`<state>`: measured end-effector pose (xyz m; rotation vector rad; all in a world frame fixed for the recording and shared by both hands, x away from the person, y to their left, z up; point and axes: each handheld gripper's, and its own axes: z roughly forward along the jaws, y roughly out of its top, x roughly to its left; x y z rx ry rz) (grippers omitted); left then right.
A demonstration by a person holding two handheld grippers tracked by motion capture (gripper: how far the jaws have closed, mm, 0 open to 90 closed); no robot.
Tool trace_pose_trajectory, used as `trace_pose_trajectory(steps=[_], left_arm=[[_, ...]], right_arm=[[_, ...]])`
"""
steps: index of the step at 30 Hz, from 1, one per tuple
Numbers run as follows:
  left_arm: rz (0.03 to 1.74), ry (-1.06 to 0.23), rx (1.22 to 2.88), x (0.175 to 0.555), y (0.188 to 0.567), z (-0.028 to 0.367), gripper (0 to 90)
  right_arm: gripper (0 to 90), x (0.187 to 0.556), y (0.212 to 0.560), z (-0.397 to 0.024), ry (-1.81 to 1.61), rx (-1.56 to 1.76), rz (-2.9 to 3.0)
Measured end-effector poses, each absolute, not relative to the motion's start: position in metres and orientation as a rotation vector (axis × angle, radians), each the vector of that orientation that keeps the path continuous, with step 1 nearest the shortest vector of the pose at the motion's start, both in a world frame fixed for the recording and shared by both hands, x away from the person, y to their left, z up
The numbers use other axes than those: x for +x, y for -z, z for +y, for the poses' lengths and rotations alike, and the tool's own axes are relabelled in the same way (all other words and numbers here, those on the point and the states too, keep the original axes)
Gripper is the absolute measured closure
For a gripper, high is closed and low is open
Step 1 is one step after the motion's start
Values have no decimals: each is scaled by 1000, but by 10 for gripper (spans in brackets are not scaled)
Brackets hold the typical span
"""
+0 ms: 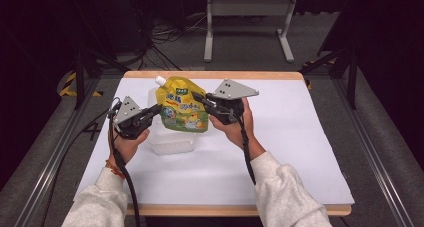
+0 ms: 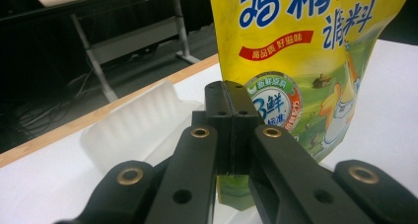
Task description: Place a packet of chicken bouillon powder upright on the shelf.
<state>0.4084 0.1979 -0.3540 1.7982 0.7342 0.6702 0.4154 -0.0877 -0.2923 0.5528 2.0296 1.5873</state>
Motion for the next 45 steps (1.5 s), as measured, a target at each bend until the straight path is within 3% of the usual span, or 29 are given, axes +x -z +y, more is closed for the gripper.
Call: trace_pose_trajectory(steps=[23, 45], left_arm=[[807, -717, 1782, 413, 375, 225, 900], [867, -659, 1873, 423, 392, 232, 900]], right_arm=[[896, 442, 308, -54, -1611, 528, 2070], [899, 432, 328, -40, -1565, 634, 2166]])
